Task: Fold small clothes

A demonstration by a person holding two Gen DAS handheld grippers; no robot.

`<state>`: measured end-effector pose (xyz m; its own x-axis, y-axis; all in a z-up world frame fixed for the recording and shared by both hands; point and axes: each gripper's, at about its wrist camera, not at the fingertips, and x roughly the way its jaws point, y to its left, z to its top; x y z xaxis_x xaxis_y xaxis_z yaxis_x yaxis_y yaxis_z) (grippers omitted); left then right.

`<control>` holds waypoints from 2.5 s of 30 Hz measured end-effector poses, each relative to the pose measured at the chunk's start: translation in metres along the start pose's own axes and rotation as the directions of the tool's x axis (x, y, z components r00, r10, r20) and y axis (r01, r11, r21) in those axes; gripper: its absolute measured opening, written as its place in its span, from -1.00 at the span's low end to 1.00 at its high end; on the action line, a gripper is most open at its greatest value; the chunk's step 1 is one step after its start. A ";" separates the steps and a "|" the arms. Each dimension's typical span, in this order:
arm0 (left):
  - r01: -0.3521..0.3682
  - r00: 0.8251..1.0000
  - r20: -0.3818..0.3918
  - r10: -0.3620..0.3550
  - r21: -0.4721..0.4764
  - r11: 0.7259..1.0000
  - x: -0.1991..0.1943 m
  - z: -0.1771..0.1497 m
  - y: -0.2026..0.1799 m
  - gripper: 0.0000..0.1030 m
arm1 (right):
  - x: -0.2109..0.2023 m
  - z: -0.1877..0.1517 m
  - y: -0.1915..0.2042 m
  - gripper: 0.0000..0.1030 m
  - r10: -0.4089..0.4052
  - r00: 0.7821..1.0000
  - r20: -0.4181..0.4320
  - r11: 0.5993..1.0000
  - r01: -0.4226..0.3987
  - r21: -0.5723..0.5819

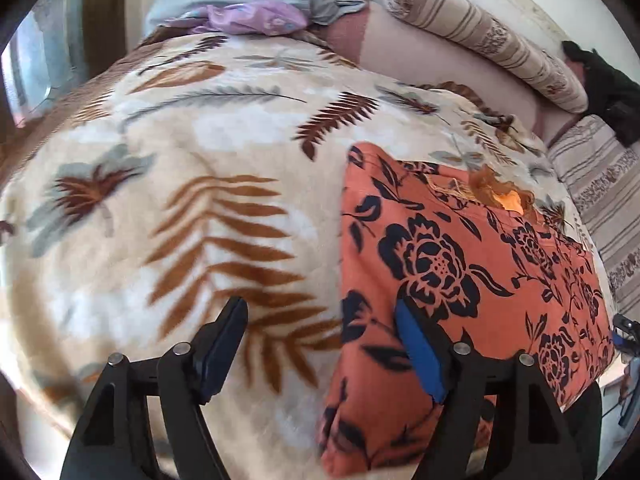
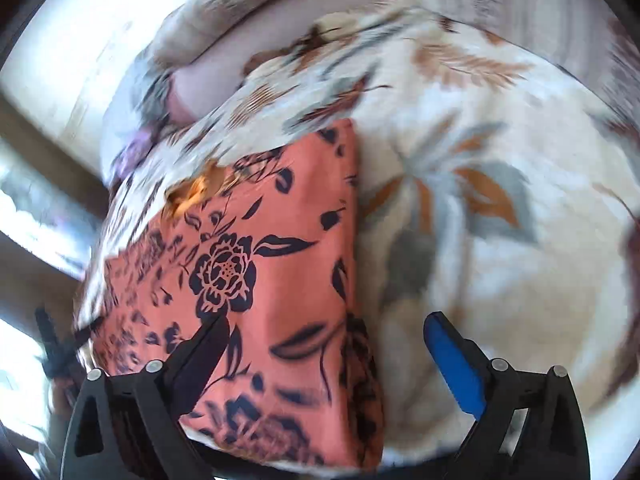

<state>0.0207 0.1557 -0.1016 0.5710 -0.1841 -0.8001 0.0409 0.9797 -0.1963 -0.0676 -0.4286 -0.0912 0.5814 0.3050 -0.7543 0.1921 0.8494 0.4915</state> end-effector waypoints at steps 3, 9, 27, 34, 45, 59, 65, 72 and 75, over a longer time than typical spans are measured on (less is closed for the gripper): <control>-0.025 0.999 0.045 0.027 -0.035 0.999 -0.014 0.005 0.014 0.50 | -0.023 -0.002 -0.017 0.93 -0.016 0.997 0.078 0.998 0.011 0.058; 0.006 1.000 0.013 -0.006 0.004 1.000 -0.005 0.024 0.010 0.49 | -0.027 0.030 -0.004 0.93 -0.017 0.995 0.096 1.000 0.017 0.008; 0.056 0.998 -0.015 -0.055 0.124 0.991 0.064 0.065 -0.040 0.47 | 0.063 0.099 0.020 0.10 -0.080 0.997 -0.007 0.995 0.079 -0.054; -0.007 1.000 0.013 0.004 0.187 0.982 0.054 0.067 -0.048 -0.89 | 0.060 0.096 0.042 -0.81 -0.180 0.983 0.023 0.973 0.181 -0.144; -0.041 0.969 0.245 -0.028 0.273 0.961 -0.017 0.111 -0.073 -0.90 | -0.006 0.123 0.086 -0.88 -0.204 0.949 0.241 0.933 0.263 -0.246; -0.122 0.991 -0.024 0.132 0.252 0.960 0.127 0.108 -0.056 -0.79 | 0.104 0.143 0.024 -0.55 -0.244 0.970 -0.004 0.965 0.242 -0.103; -0.182 0.983 0.050 0.175 0.194 0.964 0.076 0.119 -0.053 0.03 | 0.056 0.144 0.032 -0.33 -0.223 0.974 0.042 0.974 0.224 -0.035; -0.103 0.979 0.193 0.064 0.200 0.974 -0.023 0.061 -0.065 0.30 | -0.009 0.089 0.069 0.59 0.148 0.985 0.090 0.989 -0.148 -0.012; -0.059 0.994 0.107 0.039 0.191 0.980 -0.011 0.019 -0.066 0.30 | 0.008 0.053 0.067 0.59 0.270 0.962 0.024 0.961 -0.271 0.052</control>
<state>0.0278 0.0943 -0.0691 0.6563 -0.1365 -0.7421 0.1633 0.9859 -0.0369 -0.0078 -0.3919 -0.0413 0.6301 0.5130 -0.5829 0.0677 0.7115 0.6994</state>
